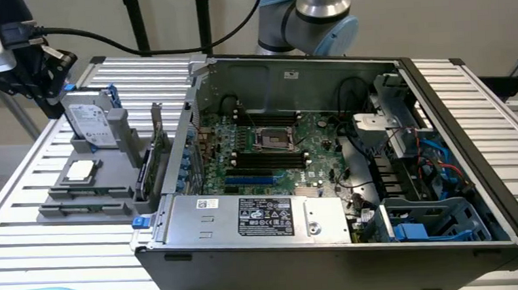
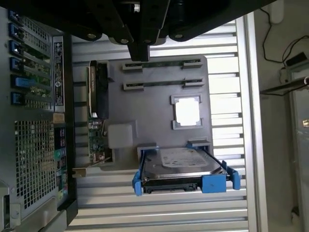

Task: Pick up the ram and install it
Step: 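Reach for the ram, then pick up the ram and move it above insertion slot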

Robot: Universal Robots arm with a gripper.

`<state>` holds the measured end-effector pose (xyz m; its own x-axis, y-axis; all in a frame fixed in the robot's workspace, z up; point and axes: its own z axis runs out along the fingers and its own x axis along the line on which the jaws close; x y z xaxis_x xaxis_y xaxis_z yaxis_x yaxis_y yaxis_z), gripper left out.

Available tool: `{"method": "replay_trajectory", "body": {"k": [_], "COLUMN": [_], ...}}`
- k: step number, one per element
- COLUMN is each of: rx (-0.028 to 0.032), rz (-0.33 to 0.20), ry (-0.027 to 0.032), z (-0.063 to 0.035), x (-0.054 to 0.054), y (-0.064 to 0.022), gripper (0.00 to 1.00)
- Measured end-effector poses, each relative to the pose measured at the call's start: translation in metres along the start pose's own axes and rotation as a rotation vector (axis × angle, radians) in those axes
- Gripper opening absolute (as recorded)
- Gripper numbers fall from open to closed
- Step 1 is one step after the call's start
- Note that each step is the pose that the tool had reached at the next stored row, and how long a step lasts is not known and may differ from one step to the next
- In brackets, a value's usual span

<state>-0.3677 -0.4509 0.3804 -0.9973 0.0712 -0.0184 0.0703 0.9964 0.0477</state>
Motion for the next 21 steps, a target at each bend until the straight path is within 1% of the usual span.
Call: {"method": "replay_trajectory", "body": {"k": [2, 4, 18, 21], "rx": [0.0002, 0.0002, 0.0001, -0.0005], "rz": [0.000, 0.000, -0.001, -0.036], "ry": [-0.0001, -0.0001, 0.0001, 0.0023], "z": [0.0008, 0.0011, 0.0011, 0.0012], "x": [0.0038, 0.0050, 0.0051, 0.0052], "y": [-0.0023, -0.0031, -0.0031, -0.0031], "gripper": [0.11, 0.11, 0.11, 0.11]}}
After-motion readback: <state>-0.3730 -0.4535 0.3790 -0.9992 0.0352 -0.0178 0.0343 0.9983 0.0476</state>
